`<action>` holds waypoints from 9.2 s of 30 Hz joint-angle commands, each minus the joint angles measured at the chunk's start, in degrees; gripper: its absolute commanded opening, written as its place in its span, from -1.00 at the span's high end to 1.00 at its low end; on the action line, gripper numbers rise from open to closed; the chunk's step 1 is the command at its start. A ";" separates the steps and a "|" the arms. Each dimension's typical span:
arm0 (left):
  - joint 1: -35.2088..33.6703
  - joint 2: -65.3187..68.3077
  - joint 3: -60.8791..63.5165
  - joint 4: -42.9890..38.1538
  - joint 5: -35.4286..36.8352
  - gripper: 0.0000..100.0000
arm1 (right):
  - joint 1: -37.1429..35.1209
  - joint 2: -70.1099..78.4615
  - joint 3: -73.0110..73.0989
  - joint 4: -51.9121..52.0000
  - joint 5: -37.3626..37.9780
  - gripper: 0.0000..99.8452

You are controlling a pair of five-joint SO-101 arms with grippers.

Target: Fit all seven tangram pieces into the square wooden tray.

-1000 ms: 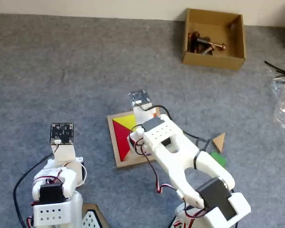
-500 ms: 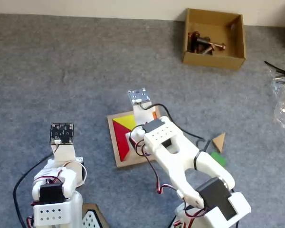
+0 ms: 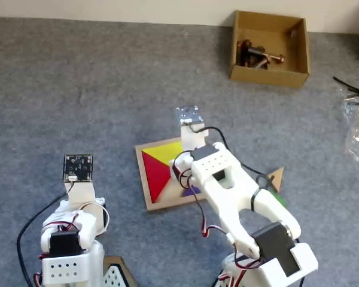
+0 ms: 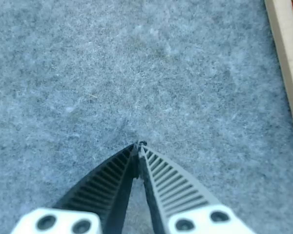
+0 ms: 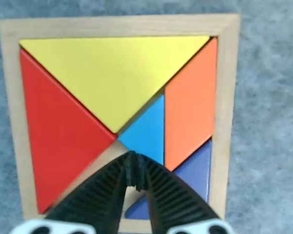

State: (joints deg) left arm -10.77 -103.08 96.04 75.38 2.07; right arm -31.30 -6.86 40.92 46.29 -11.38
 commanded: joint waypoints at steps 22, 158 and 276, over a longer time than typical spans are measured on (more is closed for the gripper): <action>-0.48 0.40 1.19 0.44 0.09 0.99 | 2.86 -3.47 -0.48 -4.79 0.53 0.99; -0.48 0.40 1.19 0.44 0.09 0.99 | 46.02 -30.99 14.90 22.20 34.55 0.64; -0.48 0.40 1.19 0.44 0.09 0.99 | 39.60 -6.55 6.81 9.45 43.87 0.70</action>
State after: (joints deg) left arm -10.77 -103.08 96.04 75.38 2.07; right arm 10.02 -10.55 48.92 56.92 26.15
